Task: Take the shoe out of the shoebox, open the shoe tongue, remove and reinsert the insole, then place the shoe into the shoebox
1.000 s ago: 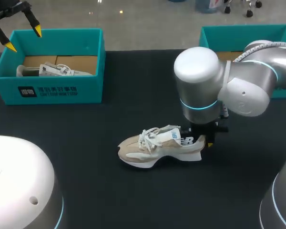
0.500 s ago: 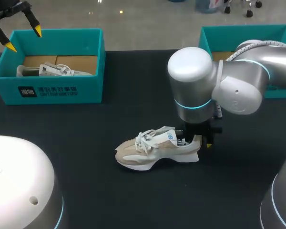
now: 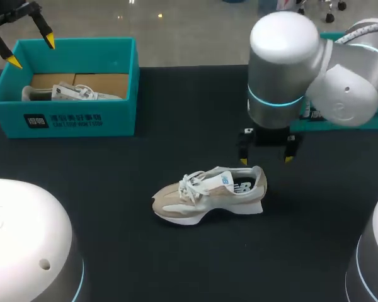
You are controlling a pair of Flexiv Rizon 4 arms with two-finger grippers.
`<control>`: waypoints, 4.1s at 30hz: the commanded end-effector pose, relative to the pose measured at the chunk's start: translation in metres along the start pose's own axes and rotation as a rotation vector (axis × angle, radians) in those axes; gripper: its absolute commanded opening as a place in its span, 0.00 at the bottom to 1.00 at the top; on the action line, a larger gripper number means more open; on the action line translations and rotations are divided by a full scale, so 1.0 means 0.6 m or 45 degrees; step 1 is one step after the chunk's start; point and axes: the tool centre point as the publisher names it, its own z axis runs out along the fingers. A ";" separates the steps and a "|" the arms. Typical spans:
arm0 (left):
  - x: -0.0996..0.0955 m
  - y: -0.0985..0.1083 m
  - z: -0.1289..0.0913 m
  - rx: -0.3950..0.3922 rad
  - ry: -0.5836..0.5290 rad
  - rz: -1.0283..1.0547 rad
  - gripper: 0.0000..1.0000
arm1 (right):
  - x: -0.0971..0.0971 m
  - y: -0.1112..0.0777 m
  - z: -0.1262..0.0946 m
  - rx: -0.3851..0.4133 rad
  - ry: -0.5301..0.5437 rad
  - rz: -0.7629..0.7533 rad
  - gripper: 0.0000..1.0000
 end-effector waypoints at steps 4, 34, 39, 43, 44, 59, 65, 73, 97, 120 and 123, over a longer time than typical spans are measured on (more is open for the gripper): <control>0.000 0.001 -0.001 0.000 0.003 0.001 1.00 | -0.043 -0.003 -0.028 -0.052 0.160 -0.218 1.00; 0.000 0.001 -0.001 0.000 0.003 0.001 1.00 | -0.089 0.041 -0.053 -0.358 0.341 -1.609 1.00; 0.000 0.001 -0.001 0.000 0.003 0.001 1.00 | -0.089 0.041 -0.053 -0.358 0.341 -1.609 1.00; 0.000 0.001 -0.001 0.000 0.003 0.001 1.00 | -0.089 0.041 -0.053 -0.358 0.341 -1.609 1.00; 0.000 0.001 -0.001 0.000 0.003 0.001 1.00 | -0.089 0.041 -0.053 -0.358 0.341 -1.609 1.00; 0.000 0.001 -0.001 0.000 0.003 0.001 1.00 | -0.121 0.040 -0.059 -0.619 0.679 -1.625 1.00; 0.000 0.001 -0.001 0.000 0.003 0.001 1.00 | -0.138 0.041 -0.056 -0.676 0.758 -1.719 1.00; 0.000 0.001 -0.001 0.000 0.003 0.001 1.00 | -0.151 0.043 -0.047 -0.677 0.778 -1.813 1.00; 0.000 0.001 -0.001 0.000 0.003 0.001 1.00 | -0.194 0.031 -0.024 -0.742 0.832 -1.782 1.00; 0.000 0.001 -0.001 0.000 0.003 0.001 1.00 | -0.264 -0.027 0.065 -0.914 0.950 -1.805 1.00; 0.000 0.001 -0.001 0.000 0.003 0.001 1.00 | -0.266 -0.028 0.072 -0.908 0.954 -1.795 1.00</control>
